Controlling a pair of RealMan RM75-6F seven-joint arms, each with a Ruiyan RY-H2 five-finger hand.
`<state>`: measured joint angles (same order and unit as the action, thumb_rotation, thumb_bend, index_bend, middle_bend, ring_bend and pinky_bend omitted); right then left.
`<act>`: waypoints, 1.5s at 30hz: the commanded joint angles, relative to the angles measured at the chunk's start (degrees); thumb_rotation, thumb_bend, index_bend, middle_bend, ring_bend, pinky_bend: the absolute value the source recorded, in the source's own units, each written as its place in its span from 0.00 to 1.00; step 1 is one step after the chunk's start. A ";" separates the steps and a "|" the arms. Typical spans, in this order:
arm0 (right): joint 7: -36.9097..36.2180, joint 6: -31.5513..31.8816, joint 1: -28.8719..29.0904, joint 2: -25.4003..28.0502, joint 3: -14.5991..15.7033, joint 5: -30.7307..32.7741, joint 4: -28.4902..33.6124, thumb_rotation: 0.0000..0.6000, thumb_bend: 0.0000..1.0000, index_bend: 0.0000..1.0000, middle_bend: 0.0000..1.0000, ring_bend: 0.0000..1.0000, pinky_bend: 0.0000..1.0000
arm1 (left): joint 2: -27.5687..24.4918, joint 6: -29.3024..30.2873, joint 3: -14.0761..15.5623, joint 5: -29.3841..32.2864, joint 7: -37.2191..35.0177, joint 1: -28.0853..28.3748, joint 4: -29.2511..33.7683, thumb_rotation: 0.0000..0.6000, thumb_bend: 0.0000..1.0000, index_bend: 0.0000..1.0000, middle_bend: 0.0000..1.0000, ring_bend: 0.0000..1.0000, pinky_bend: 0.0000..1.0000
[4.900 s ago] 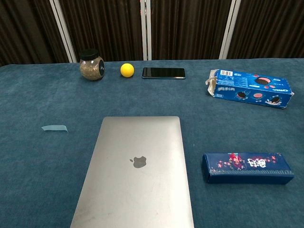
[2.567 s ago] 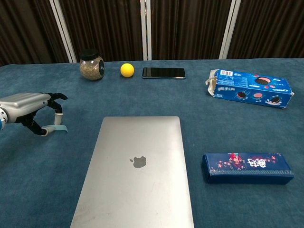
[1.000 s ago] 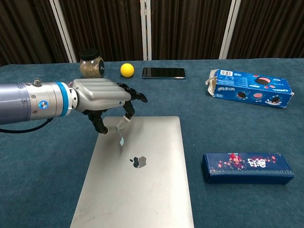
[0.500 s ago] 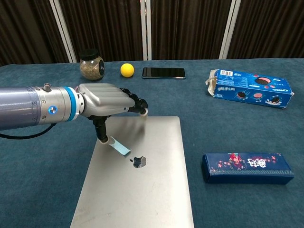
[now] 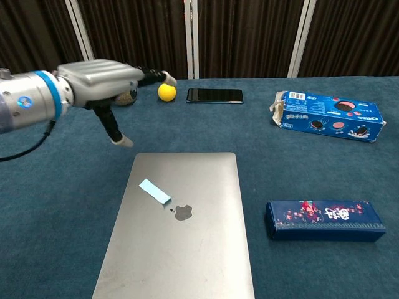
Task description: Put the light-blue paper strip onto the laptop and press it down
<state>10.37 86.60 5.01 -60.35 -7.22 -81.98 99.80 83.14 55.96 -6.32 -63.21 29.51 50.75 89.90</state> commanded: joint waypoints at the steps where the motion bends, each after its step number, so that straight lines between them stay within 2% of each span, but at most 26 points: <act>1: 0.27 -0.21 0.12 -0.18 0.16 -0.19 -0.01 1.00 0.00 0.03 0.00 0.00 0.00 | -5.82 7.62 -0.10 -2.98 -6.69 -6.48 1.90 1.00 0.00 0.00 0.00 0.00 0.00; 5: 0.84 -0.55 0.34 -0.48 0.35 -0.40 0.04 1.00 0.00 0.03 0.00 0.00 0.00 | -10.02 13.17 0.38 -4.37 -11.00 -11.45 3.58 1.00 0.00 0.00 0.00 0.00 0.00; 12: 2.01 -1.17 0.89 -1.11 0.69 -1.10 0.36 1.00 0.00 0.03 0.00 0.00 0.00 | -16.10 22.94 1.95 -6.21 -14.30 -19.96 7.41 1.00 0.00 0.00 0.00 0.00 0.00; 17: 4.23 -4.96 3.88 -1.93 0.52 -2.15 1.17 1.00 0.01 0.03 0.00 0.00 0.00 | -21.04 29.07 4.06 -6.60 -16.04 -27.07 12.47 1.00 0.00 0.00 0.00 0.00 0.00; 20: 5.53 -9.19 6.94 -1.80 0.25 -2.90 2.35 1.00 0.10 0.05 0.00 0.00 0.00 | -22.69 30.81 4.69 -7.00 -17.03 -29.67 14.23 1.00 0.00 0.00 0.00 0.00 0.00; 27: 5.02 -25.76 18.06 -1.34 -1.16 -2.34 6.27 1.00 0.47 0.12 0.00 0.00 0.00 | -23.39 31.69 5.30 -8.64 -17.86 -32.87 14.78 1.00 0.00 0.00 0.00 0.00 0.00; 33: 5.84 -36.65 26.86 -4.82 -3.21 0.56 6.95 1.00 0.69 0.24 0.00 0.00 0.00 | -23.73 30.87 4.71 -10.12 -18.95 -33.52 14.07 1.00 0.00 0.00 0.00 0.00 0.00; 40: 8.48 -45.54 36.36 -13.85 -5.15 5.77 3.00 1.00 0.82 0.32 0.00 0.00 0.00 | -24.87 28.86 3.26 -9.64 -22.36 -33.91 13.31 1.00 0.00 0.00 0.00 0.00 0.00; 45: 12.15 -47.70 41.41 -20.18 -6.01 9.82 -0.56 1.00 0.90 0.34 0.00 0.00 0.00 | -25.21 27.15 2.52 -9.39 -23.75 -33.84 12.61 1.00 0.00 0.00 0.00 0.00 0.00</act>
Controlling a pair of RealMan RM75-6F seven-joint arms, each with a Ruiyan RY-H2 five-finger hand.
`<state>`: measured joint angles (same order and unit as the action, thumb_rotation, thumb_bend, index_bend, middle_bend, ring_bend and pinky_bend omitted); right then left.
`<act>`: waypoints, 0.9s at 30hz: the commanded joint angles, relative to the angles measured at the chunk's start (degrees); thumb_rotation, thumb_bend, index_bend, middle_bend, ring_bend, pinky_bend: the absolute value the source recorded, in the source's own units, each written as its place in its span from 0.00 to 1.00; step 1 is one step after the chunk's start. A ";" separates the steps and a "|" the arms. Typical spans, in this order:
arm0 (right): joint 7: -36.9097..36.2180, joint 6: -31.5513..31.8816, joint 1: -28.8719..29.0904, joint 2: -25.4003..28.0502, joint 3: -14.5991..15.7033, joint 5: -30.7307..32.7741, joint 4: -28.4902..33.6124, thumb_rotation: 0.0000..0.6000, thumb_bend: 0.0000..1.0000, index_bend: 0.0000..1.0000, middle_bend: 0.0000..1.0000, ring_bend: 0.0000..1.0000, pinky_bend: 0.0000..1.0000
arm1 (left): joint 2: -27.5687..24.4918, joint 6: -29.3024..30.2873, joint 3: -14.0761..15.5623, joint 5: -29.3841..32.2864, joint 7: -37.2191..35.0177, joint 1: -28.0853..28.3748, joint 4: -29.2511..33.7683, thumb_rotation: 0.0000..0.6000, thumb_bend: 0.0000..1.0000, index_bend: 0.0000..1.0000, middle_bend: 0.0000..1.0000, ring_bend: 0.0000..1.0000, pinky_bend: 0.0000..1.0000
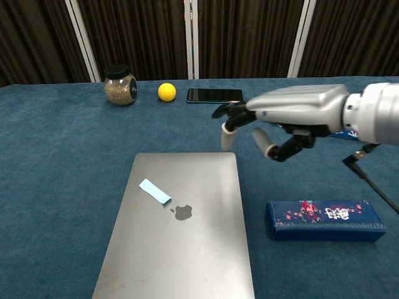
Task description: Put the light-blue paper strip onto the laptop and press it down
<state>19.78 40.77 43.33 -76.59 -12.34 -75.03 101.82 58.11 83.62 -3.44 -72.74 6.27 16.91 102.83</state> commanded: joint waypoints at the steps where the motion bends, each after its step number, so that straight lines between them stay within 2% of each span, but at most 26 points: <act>1: 3.42 -2.09 3.87 -5.00 -0.97 3.49 -3.18 1.00 0.90 0.34 0.00 0.00 0.00 | -0.24 -0.74 -0.51 0.28 -0.84 -0.01 -0.44 1.00 0.00 0.00 0.00 0.00 0.00; 3: 6.13 -2.87 6.98 -9.78 -1.20 6.25 -6.16 1.00 0.91 0.34 0.00 0.00 0.00 | -0.49 -1.82 -1.08 0.94 -2.18 0.03 -0.84 1.00 0.00 0.00 0.00 0.00 0.00; 6: 9.20 -2.18 8.93 -12.80 -0.56 9.07 -8.28 1.00 0.92 0.34 0.00 0.00 0.00 | -0.74 -2.72 -1.46 1.00 -2.96 0.00 -1.02 1.00 0.00 0.00 0.00 0.00 0.00; 16: 14.31 0.23 12.59 -18.23 1.76 14.00 -12.01 1.00 0.93 0.35 0.00 0.00 0.00 | -1.18 -3.85 -2.38 0.75 -3.86 -0.52 -0.99 1.00 0.00 0.00 0.00 0.00 0.00; 27: 16.76 1.55 14.98 -21.41 3.73 17.14 -14.42 1.00 0.93 0.35 0.00 0.00 0.00 | -1.62 -4.46 -3.21 0.48 -4.65 -1.10 -0.69 1.00 0.00 0.00 0.00 0.00 0.00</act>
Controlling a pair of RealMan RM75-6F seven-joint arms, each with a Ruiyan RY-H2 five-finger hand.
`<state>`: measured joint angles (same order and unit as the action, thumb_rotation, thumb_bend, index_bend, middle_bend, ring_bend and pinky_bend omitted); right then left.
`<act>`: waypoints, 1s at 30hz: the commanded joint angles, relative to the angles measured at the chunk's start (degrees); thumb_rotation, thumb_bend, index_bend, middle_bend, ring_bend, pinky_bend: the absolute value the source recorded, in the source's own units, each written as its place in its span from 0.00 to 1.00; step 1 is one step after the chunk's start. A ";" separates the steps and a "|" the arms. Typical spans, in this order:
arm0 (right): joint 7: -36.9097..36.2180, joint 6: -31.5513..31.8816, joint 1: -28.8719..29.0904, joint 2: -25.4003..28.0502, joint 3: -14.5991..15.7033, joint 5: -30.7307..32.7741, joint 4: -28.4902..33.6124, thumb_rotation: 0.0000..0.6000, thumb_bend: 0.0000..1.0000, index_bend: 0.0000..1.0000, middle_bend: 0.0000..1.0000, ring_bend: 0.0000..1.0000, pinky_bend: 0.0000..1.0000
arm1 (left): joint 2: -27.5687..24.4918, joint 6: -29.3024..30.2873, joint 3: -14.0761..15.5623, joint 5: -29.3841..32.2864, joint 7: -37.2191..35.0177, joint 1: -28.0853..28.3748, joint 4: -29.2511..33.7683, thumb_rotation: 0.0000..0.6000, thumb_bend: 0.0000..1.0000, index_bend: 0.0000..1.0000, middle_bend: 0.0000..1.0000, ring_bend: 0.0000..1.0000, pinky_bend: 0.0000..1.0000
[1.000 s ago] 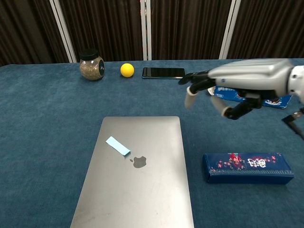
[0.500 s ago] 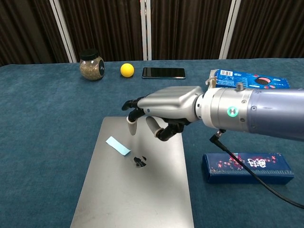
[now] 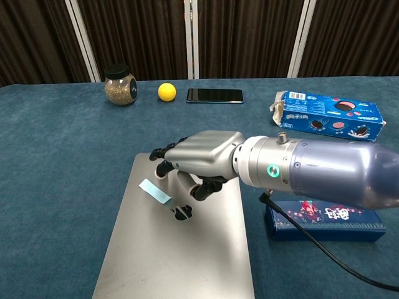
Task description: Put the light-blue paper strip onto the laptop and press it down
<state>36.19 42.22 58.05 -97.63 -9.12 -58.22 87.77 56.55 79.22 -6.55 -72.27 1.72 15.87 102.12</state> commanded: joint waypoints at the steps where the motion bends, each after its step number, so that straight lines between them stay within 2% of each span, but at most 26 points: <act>1: 0.53 0.12 0.37 -0.54 0.75 0.43 -0.53 1.00 0.93 0.35 0.00 0.00 0.00 | -0.08 -0.10 -0.17 0.00 -0.15 -0.07 0.02 1.00 0.00 0.00 0.00 0.00 0.00; 12: 1.29 1.30 1.99 -2.98 1.61 1.20 -2.20 1.00 0.93 0.35 0.00 0.00 0.00 | -0.40 -0.63 -0.82 -0.32 -0.73 -0.48 0.15 1.00 0.00 0.00 0.00 0.00 0.00; 30: 1.00 2.33 2.09 -2.79 3.88 0.66 -3.01 1.00 0.93 0.36 0.00 0.00 0.00 | -0.44 -1.36 -1.44 -0.63 -0.76 -0.77 0.25 1.00 0.00 0.00 0.00 0.00 0.00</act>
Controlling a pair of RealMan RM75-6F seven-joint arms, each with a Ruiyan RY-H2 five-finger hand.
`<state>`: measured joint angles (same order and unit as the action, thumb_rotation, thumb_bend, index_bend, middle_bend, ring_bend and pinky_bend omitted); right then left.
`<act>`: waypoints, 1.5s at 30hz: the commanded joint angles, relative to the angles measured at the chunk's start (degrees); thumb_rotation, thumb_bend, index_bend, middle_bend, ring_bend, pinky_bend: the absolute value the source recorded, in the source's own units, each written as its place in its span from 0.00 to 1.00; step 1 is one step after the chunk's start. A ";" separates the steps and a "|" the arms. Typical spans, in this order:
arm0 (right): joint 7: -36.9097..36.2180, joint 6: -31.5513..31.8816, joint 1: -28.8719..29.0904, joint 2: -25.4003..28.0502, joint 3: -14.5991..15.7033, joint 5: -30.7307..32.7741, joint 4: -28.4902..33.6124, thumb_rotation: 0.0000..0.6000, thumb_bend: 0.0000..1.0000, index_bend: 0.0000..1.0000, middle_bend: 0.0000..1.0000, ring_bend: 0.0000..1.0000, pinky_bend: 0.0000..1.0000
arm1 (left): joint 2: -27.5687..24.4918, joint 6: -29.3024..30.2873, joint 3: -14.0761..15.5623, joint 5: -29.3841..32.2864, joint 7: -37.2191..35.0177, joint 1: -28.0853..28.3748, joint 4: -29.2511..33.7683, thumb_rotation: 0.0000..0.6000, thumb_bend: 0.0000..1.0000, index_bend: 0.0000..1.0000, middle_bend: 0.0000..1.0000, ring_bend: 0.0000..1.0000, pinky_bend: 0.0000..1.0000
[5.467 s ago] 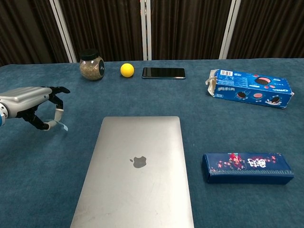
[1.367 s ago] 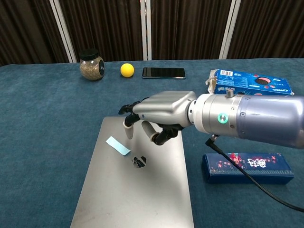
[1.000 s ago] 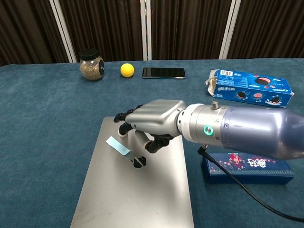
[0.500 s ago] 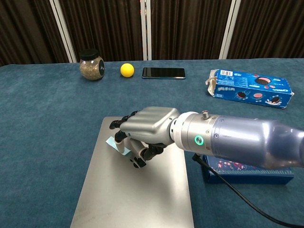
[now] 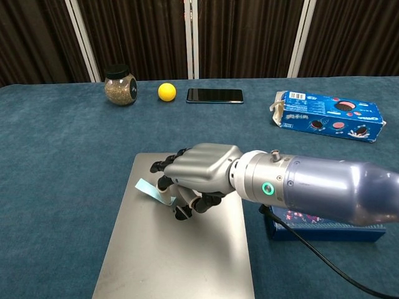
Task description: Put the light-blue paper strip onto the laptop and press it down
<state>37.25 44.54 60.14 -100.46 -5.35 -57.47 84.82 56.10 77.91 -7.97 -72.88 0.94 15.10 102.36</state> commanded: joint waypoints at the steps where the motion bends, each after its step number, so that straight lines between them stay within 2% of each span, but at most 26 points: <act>1: -0.09 0.01 0.00 0.06 0.19 -0.14 -0.09 1.00 0.93 0.36 0.00 0.00 0.00 | 0.01 -0.09 -0.04 -0.02 0.04 -0.01 0.01 1.00 0.00 0.00 0.00 0.00 0.00; 9: -0.33 0.14 -0.07 0.33 0.89 -0.54 -0.23 1.00 0.93 0.36 0.00 0.00 0.00 | 0.05 -0.50 -0.24 -0.04 0.18 -0.03 -0.02 1.00 0.00 0.00 0.00 0.00 0.00; 21: -1.81 1.55 -0.58 1.91 0.18 -1.25 1.16 1.00 0.93 0.36 0.00 0.00 0.00 | 0.11 -0.76 -0.44 -0.20 0.55 -0.16 0.12 1.00 0.00 0.00 0.00 0.00 0.00; 35: -0.54 1.28 -0.63 1.08 1.67 -0.86 0.00 1.00 0.93 0.36 0.00 0.00 0.00 | -0.02 -0.88 -0.71 -0.34 0.38 -0.34 0.23 1.00 0.00 0.00 0.00 0.00 0.00; 45: -1.01 1.97 -0.62 1.53 0.80 -1.22 1.07 1.00 0.93 0.36 0.00 0.00 0.00 | -0.12 -1.07 -0.83 -0.57 0.08 -0.39 0.25 1.00 0.00 0.00 0.00 0.00 0.00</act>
<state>36.24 46.50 59.51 -98.94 -4.54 -58.68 85.88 55.97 76.84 -8.80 -73.45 1.02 14.71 102.61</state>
